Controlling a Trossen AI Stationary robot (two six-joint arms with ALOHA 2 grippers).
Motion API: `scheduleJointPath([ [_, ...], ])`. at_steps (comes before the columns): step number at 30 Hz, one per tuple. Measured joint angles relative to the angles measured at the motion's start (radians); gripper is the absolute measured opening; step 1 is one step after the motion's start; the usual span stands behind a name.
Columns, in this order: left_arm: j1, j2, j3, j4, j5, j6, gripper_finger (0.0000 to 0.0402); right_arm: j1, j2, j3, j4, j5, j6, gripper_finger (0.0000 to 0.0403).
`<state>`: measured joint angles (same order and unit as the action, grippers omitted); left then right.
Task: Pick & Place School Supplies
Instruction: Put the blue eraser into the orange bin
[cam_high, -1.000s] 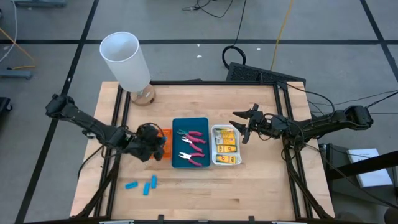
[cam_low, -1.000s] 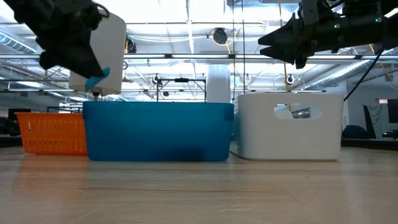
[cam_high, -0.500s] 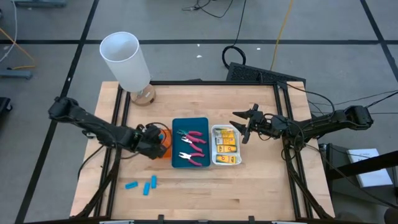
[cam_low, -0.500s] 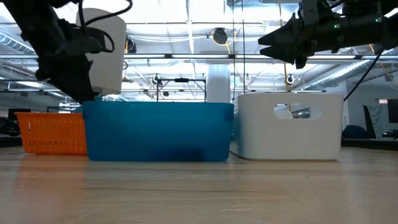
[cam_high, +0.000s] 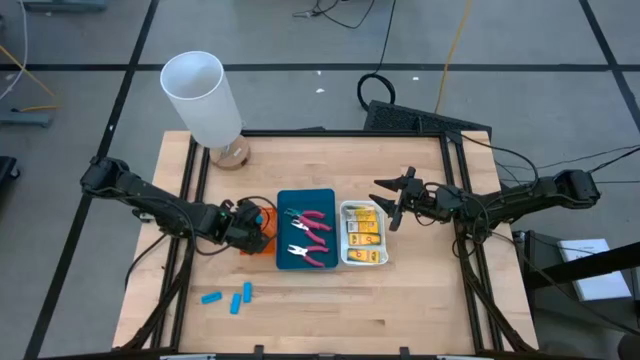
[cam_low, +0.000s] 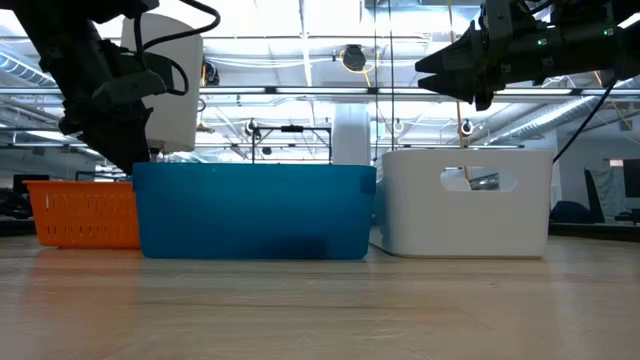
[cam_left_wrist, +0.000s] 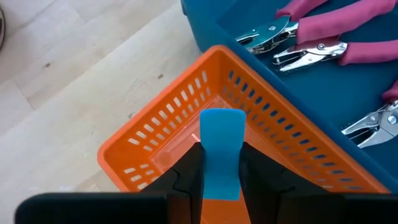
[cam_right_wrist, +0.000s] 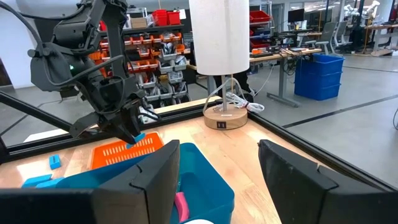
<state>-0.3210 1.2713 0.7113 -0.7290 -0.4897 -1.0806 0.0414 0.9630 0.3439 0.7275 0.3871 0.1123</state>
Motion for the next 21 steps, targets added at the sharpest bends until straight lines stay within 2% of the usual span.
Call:
scheduleJointPath([
  [14, 0.0, 0.0, 0.0, 0.001, 0.031, -0.004, 0.0091, 0.0, 0.0, 0.0, 0.0, 0.0, 0.0, 0.021],
  [17, 0.0, 0.0, 0.0, 0.001, 0.024, -0.028, 0.0112, 0.0, 0.0, 0.0, 0.0, 0.0, 0.0, 0.021],
  [21, 0.0, 0.0, 0.0, 0.001, 0.005, -0.046, 0.0166, 0.0, 0.0, 0.0, 0.0, 0.0, 0.0, 0.021],
])
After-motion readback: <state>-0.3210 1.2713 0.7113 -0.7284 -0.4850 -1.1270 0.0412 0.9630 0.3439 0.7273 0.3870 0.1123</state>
